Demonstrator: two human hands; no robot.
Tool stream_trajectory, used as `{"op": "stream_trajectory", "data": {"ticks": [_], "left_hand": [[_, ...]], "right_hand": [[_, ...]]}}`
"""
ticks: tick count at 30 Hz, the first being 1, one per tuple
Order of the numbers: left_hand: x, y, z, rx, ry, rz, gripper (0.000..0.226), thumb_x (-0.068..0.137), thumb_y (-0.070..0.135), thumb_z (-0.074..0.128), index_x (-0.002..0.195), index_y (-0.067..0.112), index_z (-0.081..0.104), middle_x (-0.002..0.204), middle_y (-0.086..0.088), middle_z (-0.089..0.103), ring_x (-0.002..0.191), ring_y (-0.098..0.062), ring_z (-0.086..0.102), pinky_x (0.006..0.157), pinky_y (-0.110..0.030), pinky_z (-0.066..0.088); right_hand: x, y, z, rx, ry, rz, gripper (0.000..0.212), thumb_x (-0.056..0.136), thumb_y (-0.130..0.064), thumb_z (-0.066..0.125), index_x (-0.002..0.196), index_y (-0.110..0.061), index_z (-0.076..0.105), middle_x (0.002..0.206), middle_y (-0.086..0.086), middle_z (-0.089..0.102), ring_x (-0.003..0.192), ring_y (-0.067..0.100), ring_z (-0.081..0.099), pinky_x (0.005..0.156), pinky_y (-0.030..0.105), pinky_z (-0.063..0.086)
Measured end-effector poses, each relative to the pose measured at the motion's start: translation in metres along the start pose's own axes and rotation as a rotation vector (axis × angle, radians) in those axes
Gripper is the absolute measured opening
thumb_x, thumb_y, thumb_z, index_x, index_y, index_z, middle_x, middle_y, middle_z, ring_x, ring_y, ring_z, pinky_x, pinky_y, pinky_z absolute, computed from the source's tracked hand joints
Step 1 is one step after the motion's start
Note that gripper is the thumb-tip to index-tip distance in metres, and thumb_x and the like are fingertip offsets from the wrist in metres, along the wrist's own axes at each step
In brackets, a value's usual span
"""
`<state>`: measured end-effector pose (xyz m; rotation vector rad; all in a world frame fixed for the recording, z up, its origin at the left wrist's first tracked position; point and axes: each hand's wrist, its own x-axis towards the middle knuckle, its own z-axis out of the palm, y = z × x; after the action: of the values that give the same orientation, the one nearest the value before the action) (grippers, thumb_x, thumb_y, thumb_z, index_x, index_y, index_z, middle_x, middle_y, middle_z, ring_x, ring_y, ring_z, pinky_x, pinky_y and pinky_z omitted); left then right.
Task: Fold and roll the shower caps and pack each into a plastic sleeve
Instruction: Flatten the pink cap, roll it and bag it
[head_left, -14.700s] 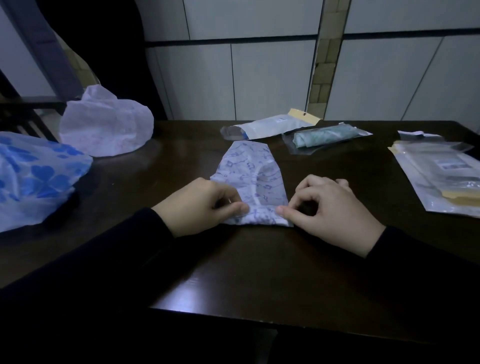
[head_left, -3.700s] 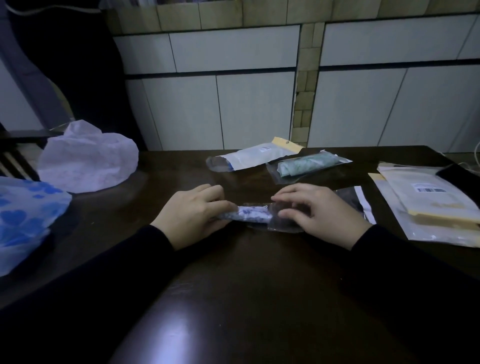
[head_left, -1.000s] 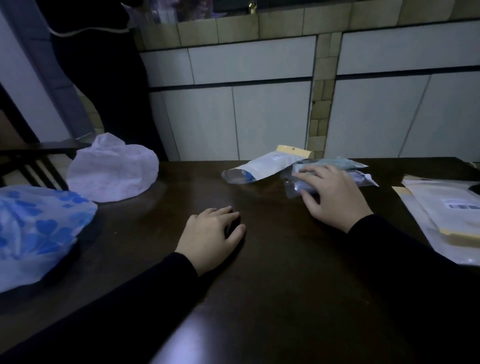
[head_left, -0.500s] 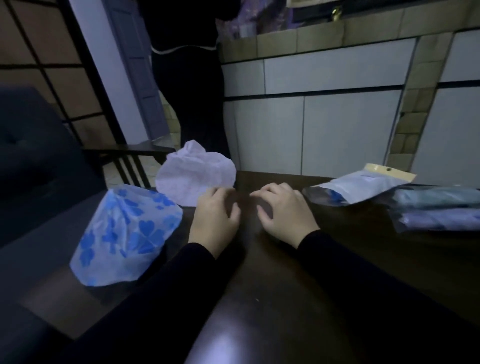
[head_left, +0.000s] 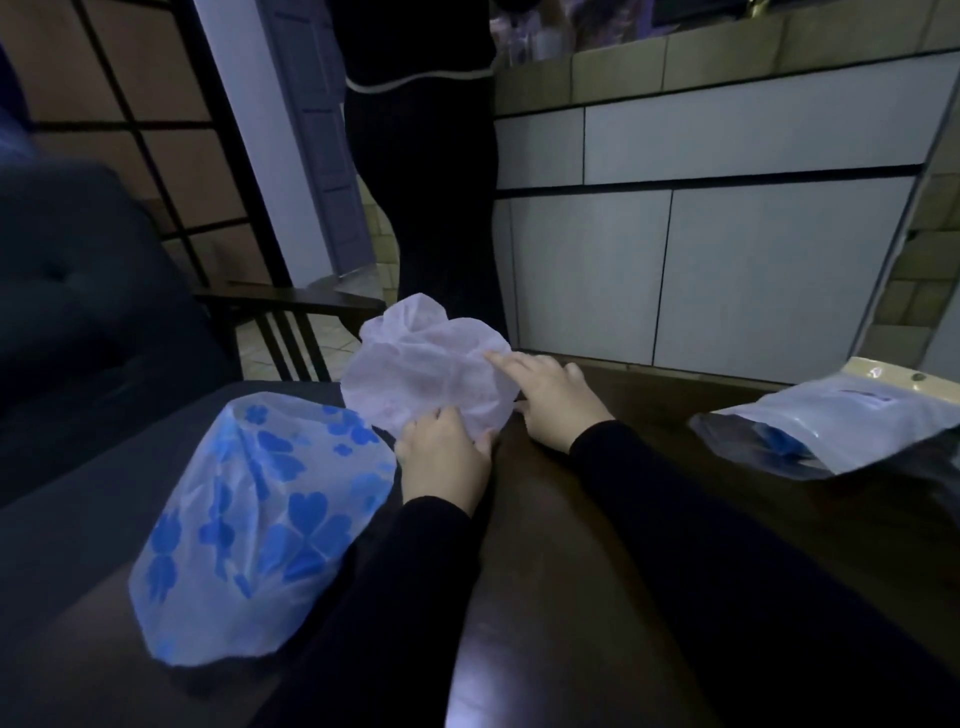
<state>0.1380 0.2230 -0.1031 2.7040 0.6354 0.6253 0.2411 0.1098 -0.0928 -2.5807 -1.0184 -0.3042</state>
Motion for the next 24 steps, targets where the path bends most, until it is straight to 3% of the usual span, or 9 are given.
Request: {"op": "stream_trajectory", "data": {"ticks": [4,6,12,15,20,24], "left_hand": [[-0.003,0.001,-0.002,-0.034,0.023,0.029,0.03,0.092,0.044,0.055,0.107,0.019,0.062,0.103,-0.001,0.062,0.1,-0.019,0.054,0.091,-0.035,0.041],[-0.007,0.001,-0.006,-0.071,0.049,0.055,0.026,0.093,0.041,0.056,0.104,0.019,0.063,0.098,0.002,0.062,0.093,-0.014,0.053,0.086,-0.03,0.04],[-0.02,0.01,-0.019,-0.209,0.152,0.153,0.016,0.097,0.036,0.049,0.091,0.023,0.056,0.084,0.005,0.058,0.077,-0.008,0.054,0.073,-0.023,0.041],[-0.031,0.011,-0.026,-0.229,0.215,0.231,0.02,0.097,0.041,0.041,0.084,0.028,0.048,0.078,0.005,0.056,0.07,-0.009,0.052,0.069,-0.026,0.042],[-0.055,0.015,-0.038,-0.243,0.25,0.333,0.021,0.098,0.044,0.038,0.087,0.029,0.048,0.077,0.009,0.052,0.07,-0.009,0.051,0.071,-0.032,0.044],[-0.074,0.018,-0.048,-0.293,0.292,0.351,0.034,0.098,0.048,0.035,0.094,0.021,0.057,0.077,0.008,0.054,0.069,-0.009,0.05,0.075,-0.031,0.036]], "right_hand": [[-0.008,0.006,-0.004,-0.029,0.016,0.022,0.033,0.096,-0.021,0.049,0.128,-0.031,0.052,0.122,-0.003,0.057,0.117,0.021,0.044,0.101,0.042,0.026],[-0.017,0.007,-0.009,0.014,0.032,0.034,0.023,0.095,-0.025,0.05,0.117,-0.03,0.058,0.115,-0.005,0.059,0.112,0.02,0.047,0.099,0.041,0.028],[-0.052,0.006,-0.027,0.116,0.209,0.039,0.018,0.093,-0.039,0.055,0.099,-0.025,0.065,0.097,-0.006,0.062,0.098,0.015,0.052,0.095,0.039,0.039],[-0.075,0.003,-0.035,0.224,0.312,0.039,0.019,0.091,-0.04,0.058,0.092,-0.022,0.065,0.099,-0.01,0.056,0.102,0.012,0.049,0.092,0.034,0.038],[-0.124,-0.014,-0.057,0.285,0.396,0.052,0.024,0.096,-0.039,0.051,0.095,-0.017,0.06,0.095,-0.011,0.051,0.09,0.005,0.042,0.089,0.032,0.037],[-0.157,-0.027,-0.074,0.327,0.455,0.087,0.031,0.094,-0.053,0.045,0.091,-0.024,0.055,0.085,-0.008,0.053,0.086,0.013,0.047,0.081,0.039,0.047]]}}
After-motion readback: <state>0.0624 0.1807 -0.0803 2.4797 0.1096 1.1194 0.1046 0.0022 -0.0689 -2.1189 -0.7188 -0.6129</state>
